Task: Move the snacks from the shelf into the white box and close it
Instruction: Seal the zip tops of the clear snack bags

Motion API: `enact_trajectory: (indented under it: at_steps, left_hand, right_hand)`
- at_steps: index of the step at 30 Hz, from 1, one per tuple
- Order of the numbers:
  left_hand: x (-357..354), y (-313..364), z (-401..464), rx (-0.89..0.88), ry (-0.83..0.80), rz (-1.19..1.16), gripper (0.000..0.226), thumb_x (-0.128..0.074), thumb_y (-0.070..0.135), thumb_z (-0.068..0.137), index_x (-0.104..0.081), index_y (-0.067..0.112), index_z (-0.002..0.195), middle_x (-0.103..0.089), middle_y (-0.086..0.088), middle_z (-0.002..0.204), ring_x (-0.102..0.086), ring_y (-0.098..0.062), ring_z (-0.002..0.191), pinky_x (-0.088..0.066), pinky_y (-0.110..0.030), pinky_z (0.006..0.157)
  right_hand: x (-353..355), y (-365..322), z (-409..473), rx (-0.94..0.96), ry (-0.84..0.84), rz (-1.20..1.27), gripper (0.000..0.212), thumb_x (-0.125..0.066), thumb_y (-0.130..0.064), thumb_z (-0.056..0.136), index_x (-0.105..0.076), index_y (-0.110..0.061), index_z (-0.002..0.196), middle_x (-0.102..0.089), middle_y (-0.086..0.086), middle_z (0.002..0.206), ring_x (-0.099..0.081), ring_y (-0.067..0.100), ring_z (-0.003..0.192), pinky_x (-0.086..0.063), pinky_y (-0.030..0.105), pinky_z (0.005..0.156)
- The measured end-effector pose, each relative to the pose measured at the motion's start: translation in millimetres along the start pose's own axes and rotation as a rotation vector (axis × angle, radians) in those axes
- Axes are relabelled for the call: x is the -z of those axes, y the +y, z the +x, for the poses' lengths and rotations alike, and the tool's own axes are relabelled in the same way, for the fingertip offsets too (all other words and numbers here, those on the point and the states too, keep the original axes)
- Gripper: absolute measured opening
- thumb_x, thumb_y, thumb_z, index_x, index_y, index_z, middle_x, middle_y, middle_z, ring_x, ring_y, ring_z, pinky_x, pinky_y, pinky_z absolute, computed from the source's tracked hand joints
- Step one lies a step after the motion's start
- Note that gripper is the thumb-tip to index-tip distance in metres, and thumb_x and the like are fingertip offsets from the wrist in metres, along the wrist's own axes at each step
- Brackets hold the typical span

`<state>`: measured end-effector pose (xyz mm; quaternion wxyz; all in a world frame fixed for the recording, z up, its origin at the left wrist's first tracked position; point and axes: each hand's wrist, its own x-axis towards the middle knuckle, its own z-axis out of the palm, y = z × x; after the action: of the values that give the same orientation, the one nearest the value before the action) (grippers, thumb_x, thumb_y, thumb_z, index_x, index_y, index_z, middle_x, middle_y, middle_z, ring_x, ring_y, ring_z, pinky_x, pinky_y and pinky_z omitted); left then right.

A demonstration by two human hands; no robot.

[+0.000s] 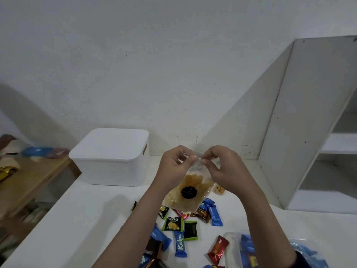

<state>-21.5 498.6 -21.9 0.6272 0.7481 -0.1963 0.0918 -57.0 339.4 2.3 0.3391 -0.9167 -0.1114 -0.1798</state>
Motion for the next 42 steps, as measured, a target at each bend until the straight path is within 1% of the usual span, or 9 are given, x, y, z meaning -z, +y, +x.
enact_trajectory:
  at_steps: [3,8,13,16,23,29,33,37,42]
  left_hand:
    - [-2.2,-1.5,1.5,0.004,0.008,0.014,0.018,-0.068,0.009,0.084,-0.065,0.024,0.074,-0.062,0.008,0.072,-0.052,-0.007,0.069,-0.047,-0.030,0.068]
    - [-2.9,-4.5,4.1,-0.006,0.020,0.038,0.014,-0.068,0.010,0.084,-0.063,0.021,0.075,-0.062,0.001,0.076,-0.050,-0.009,0.069,-0.045,-0.031,0.066]
    - [-1.1,-8.2,6.6,-0.037,0.029,0.071,0.012,-0.068,0.007,0.083,-0.065,0.016,0.076,-0.063,0.018,0.069,-0.052,-0.003,0.068,-0.044,-0.031,0.068]
    - [-0.7,-9.6,7.0,-0.058,0.037,0.081,0.015,-0.068,0.007,0.082,-0.064,0.019,0.074,-0.062,0.019,0.067,-0.053,-0.001,0.067,-0.043,-0.028,0.067]
    - [5.7,-12.2,7.0,0.008,-0.037,-0.127,0.019,-0.071,0.011,0.079,-0.074,0.028,0.074,-0.070,0.008,0.073,-0.060,-0.018,0.077,-0.051,-0.035,0.073]
    - [7.5,-13.4,5.6,-0.037,-0.058,-0.087,0.011,-0.066,-0.004,0.082,-0.069,0.006,0.081,-0.067,0.013,0.065,-0.060,0.000,0.066,-0.049,-0.017,0.065]
    - [11.6,-17.1,6.4,-0.087,-0.055,-0.041,0.006,-0.064,-0.005,0.083,-0.066,-0.010,0.085,-0.064,0.015,0.064,-0.059,0.000,0.066,-0.049,-0.019,0.065]
    - [13.4,-14.6,5.1,-0.124,-0.056,-0.013,0.008,-0.061,-0.007,0.085,-0.067,-0.011,0.088,-0.066,0.015,0.067,-0.059,-0.002,0.069,-0.048,-0.019,0.066]
    - [14.8,-13.0,1.4,-0.123,-0.025,-0.017,0.013,-0.063,0.005,0.082,-0.070,-0.006,0.085,-0.067,0.011,0.069,-0.060,-0.005,0.070,-0.049,-0.023,0.068]
  right_hand:
    - [-2.8,-4.3,1.8,-0.001,-0.003,-0.045,0.004,-0.059,-0.022,0.088,-0.062,-0.024,0.087,-0.053,-0.017,0.081,-0.056,0.013,0.088,-0.047,0.045,0.088]
    - [-9.2,-5.0,2.9,-0.002,0.048,-0.063,0.003,-0.060,-0.017,0.086,-0.062,-0.020,0.086,-0.055,-0.013,0.081,-0.055,0.015,0.085,-0.047,0.045,0.086]
    - [-16.0,-3.6,4.0,0.022,0.108,-0.055,0.008,-0.062,-0.013,0.081,-0.059,-0.019,0.079,-0.055,-0.012,0.077,-0.053,0.015,0.080,-0.045,0.042,0.082]
    - [-20.7,-3.0,4.2,0.041,0.155,-0.049,0.011,-0.064,-0.009,0.077,-0.058,-0.018,0.075,-0.053,-0.013,0.073,-0.049,0.011,0.074,-0.043,0.038,0.078]
    - [-15.7,3.5,8.4,-0.002,0.129,0.004,0.004,-0.066,-0.017,0.082,-0.066,-0.020,0.080,-0.056,-0.018,0.076,-0.057,0.010,0.080,-0.049,0.042,0.082]
    - [-11.1,4.4,7.9,0.003,0.080,0.067,0.002,-0.067,-0.019,0.084,-0.067,-0.021,0.083,-0.055,-0.023,0.077,-0.055,0.002,0.079,-0.050,0.033,0.083]
    - [-11.2,1.9,8.4,0.035,0.062,0.091,0.002,-0.068,-0.024,0.084,-0.067,-0.022,0.082,-0.057,-0.020,0.077,-0.056,0.000,0.078,-0.047,0.026,0.077]
    - [-12.8,-0.5,8.0,0.043,0.068,0.118,0.004,-0.067,-0.021,0.084,-0.067,-0.018,0.082,-0.056,-0.019,0.076,-0.053,-0.003,0.076,-0.042,0.017,0.071]
    - [-16.1,-3.2,6.5,0.069,0.068,0.089,0.004,-0.065,-0.022,0.084,-0.066,-0.017,0.084,-0.059,-0.011,0.079,-0.055,0.005,0.078,-0.050,0.032,0.076]
